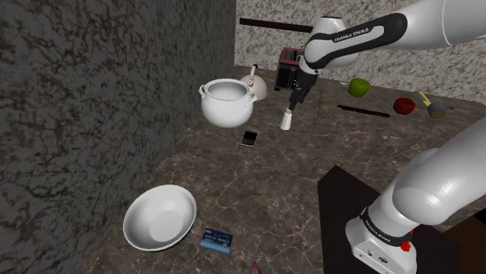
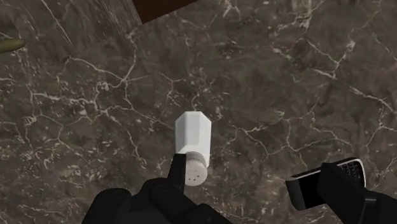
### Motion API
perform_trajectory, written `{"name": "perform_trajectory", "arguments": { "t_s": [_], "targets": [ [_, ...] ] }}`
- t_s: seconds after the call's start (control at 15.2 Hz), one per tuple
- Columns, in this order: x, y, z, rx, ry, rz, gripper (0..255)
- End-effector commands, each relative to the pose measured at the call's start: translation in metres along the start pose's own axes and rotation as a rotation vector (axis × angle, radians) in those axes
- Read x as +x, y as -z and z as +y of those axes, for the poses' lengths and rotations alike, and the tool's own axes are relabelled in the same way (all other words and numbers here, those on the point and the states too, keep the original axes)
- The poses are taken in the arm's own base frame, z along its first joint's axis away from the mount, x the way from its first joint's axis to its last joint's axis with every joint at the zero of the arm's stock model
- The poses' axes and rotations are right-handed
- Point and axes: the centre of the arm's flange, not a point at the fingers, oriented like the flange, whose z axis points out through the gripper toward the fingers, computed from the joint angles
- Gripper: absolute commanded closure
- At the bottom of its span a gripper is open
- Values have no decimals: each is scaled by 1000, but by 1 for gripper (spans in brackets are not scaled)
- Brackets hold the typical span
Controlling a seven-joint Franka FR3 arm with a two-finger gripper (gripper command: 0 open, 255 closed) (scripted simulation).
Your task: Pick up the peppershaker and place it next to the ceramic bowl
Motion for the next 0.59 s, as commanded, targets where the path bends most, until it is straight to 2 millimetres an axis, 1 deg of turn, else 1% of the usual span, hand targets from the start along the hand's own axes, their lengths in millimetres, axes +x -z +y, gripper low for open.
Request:
{"name": "perform_trajectory", "arguments": {
  "t_s": [0.0, 0.2, 0.26, 0.53],
  "targets": [
    [10, -18, 17, 4, 16, -1, 0],
    [28, -44, 42, 11, 39, -2, 0],
    [29, -45, 44, 11, 40, -2, 0],
    [29, -66, 43, 11, 40, -2, 0]
  ]
}}
